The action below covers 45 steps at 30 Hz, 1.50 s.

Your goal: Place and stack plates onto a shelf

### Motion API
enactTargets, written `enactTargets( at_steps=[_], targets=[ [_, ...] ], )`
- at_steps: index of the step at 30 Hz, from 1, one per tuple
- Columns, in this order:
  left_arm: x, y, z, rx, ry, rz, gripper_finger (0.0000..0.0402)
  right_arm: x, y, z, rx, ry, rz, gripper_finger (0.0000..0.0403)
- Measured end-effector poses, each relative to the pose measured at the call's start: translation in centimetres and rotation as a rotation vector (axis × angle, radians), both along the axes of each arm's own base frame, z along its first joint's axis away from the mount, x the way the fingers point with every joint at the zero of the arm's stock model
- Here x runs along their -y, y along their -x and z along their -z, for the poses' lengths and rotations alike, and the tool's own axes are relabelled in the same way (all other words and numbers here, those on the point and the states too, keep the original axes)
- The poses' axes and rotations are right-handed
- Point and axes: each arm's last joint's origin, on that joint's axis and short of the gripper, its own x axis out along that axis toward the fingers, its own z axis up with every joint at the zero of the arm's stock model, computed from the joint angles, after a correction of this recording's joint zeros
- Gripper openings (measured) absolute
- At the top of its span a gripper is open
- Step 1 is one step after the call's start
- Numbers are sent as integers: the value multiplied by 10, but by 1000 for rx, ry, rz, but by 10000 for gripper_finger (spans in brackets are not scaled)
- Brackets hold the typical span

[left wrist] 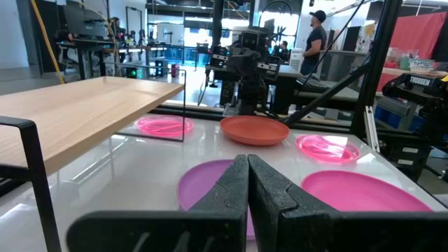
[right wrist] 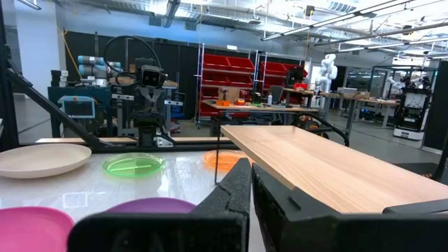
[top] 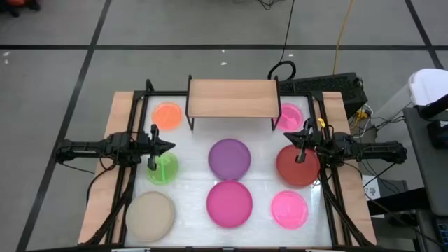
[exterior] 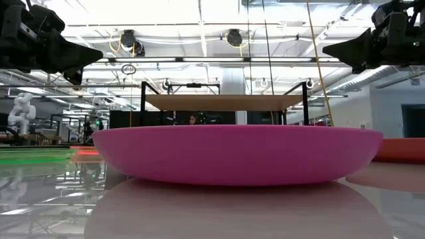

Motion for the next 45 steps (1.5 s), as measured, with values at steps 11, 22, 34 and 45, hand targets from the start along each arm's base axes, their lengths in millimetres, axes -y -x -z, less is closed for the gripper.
enactTargets(
  at_steps=[11, 22, 34, 45],
  targets=[
    [0, 0, 0, 0, 0, 0, 4, 0, 0, -2, 24, -1, 0, 0],
    [0, 0, 0, 0, 0, 0, 4, 1, 5, -18, 158, 46, 44, 0],
    [0, 0, 0, 0, 0, -1, 4, 7, -4, -83, -236, 153, 286, 0],
    [0, 0, 0, 0, 0, 0, 4, 9, -41, -14, -729, 62, 414, 89]
  ],
)
